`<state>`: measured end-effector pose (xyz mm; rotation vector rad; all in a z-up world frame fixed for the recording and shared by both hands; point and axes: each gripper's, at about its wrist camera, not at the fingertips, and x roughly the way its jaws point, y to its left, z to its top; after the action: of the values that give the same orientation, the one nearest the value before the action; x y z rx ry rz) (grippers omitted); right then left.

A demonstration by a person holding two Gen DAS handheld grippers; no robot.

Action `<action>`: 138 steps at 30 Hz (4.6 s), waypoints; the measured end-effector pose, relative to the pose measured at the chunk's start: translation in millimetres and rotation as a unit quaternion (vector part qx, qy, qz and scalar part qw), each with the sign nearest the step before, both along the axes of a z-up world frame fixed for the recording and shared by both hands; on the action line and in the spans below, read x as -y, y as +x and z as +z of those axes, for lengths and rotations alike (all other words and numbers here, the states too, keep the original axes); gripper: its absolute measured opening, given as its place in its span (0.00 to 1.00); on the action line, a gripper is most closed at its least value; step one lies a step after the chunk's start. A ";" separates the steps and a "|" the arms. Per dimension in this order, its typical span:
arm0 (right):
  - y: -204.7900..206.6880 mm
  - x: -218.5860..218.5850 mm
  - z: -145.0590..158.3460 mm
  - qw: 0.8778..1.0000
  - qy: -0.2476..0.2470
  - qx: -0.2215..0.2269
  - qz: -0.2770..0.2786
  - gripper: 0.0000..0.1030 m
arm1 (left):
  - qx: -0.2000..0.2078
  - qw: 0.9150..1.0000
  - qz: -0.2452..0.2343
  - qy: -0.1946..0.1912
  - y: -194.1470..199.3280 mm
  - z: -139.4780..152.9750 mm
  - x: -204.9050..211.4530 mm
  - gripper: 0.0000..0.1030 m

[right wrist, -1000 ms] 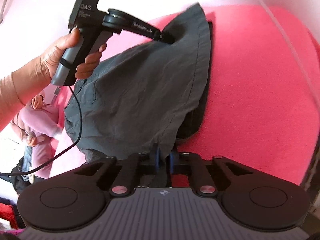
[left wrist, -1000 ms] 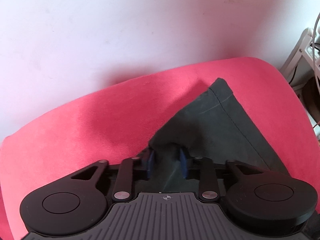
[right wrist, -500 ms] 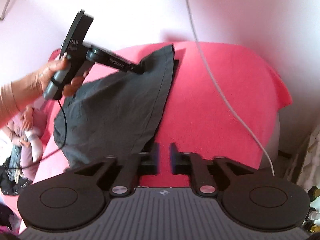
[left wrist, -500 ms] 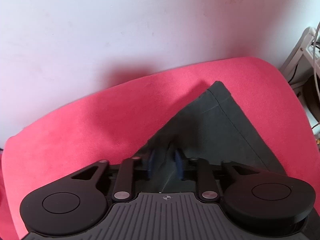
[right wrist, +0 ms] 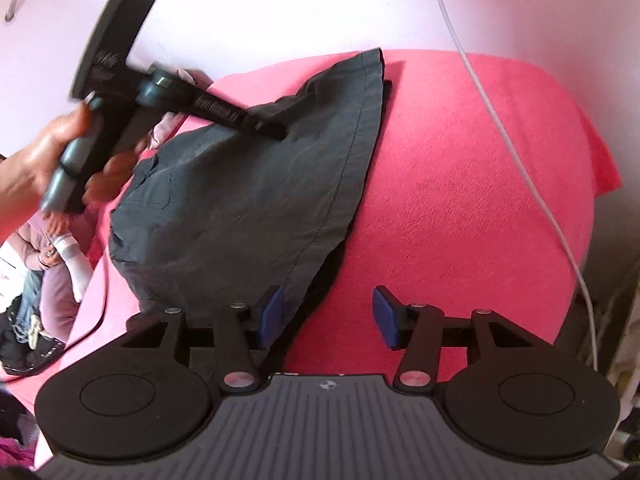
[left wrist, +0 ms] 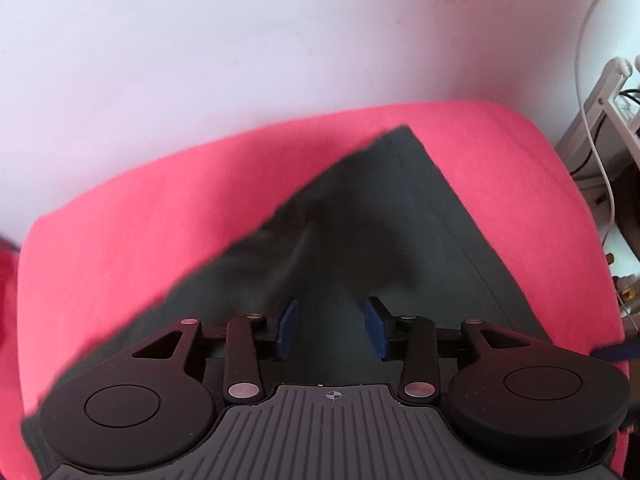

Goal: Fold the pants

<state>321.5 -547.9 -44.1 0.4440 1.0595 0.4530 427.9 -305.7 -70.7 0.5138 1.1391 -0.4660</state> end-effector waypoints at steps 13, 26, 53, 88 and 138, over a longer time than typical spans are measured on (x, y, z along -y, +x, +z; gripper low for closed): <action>0.4 -4.1 28.5 0.996 -0.064 0.061 0.034 0.55 | -0.012 0.999 0.035 0.032 -54.3 -8.8 -16.0 0.64; 107.6 -57.4 25.2 0.984 -0.066 0.092 0.137 0.55 | -0.011 0.993 0.103 0.064 13.3 -7.4 -87.0 0.60; 207.9 -26.2 -14.6 0.978 -0.117 0.074 0.155 0.34 | -0.036 0.989 0.140 0.013 46.7 5.1 -138.4 0.57; 261.2 -173.6 7.5 0.967 0.213 -0.058 0.128 0.20 | 0.024 0.969 0.241 0.046 40.2 72.9 -220.8 0.66; 72.4 -106.3 37.2 0.960 0.169 -0.014 0.224 0.11 | -0.033 0.972 0.229 -0.033 39.6 45.5 -153.4 1.00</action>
<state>393.9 -441.6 -6.9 0.5118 1.1143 1.0448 467.5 -152.3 -25.2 0.1659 1.2570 -0.1194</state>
